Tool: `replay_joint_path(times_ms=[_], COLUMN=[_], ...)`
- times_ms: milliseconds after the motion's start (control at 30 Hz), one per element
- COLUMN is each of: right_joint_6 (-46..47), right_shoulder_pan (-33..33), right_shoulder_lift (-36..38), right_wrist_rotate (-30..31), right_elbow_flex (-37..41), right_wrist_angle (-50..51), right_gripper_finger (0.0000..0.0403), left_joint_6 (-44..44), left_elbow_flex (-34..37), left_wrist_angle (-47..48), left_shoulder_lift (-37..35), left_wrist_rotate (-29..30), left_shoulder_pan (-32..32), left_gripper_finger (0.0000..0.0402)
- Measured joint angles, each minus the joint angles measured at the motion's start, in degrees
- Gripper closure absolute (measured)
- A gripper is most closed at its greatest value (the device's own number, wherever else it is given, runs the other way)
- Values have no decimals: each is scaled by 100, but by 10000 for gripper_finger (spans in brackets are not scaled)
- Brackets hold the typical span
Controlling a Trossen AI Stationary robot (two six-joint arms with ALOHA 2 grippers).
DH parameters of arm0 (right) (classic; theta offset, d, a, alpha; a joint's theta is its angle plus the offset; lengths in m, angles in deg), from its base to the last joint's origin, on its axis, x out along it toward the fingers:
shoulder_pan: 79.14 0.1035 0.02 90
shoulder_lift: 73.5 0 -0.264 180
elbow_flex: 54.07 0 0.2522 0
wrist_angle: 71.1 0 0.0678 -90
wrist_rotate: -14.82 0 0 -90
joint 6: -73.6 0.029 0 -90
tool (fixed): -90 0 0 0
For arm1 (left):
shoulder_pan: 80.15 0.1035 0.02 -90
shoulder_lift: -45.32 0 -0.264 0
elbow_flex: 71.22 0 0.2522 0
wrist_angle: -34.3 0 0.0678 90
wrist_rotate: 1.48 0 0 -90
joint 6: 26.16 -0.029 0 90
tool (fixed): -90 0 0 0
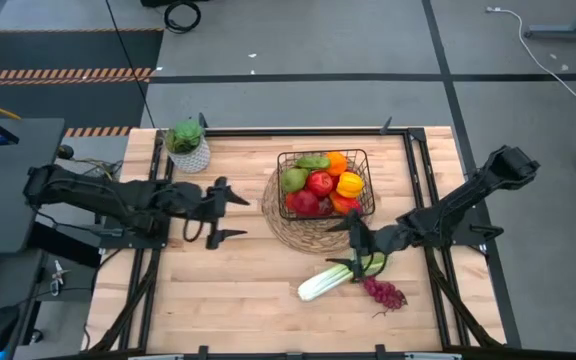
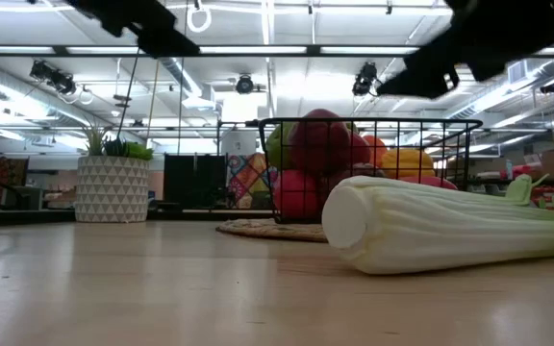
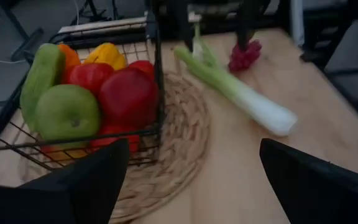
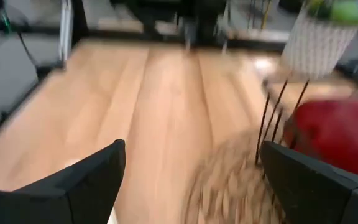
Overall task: Build produce basket
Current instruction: Put the green celery into the black wire basket
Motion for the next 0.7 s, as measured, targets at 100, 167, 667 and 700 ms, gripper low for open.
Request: replay_joint_path(times_ms=[100,167,667,700], right_joint_6=[292,367,122,76], right_shoulder_pan=[-4,1,85,101], right_shoulder_lift=[-324,-556,-2211,-2354], right_wrist_rotate=[-176,-226,-1404,-1438], right_elbow_flex=[-288,-583,-2076,-2138], right_wrist_angle=[454,992,2663,2599], right_gripper_finger=[27,27,30,30], left_joint_6=[204,304,943,957], left_elbow_flex=[316,534,1992,2048], left_wrist_angle=[-63,-222,-893,-854], left_shoulder_lift=[-452,-697,-2322,-2488], left_wrist_rotate=[52,133,844,957], left_shoulder_pan=[-130,-171,-757,-823], left_gripper_finger=[33,33,33,33])
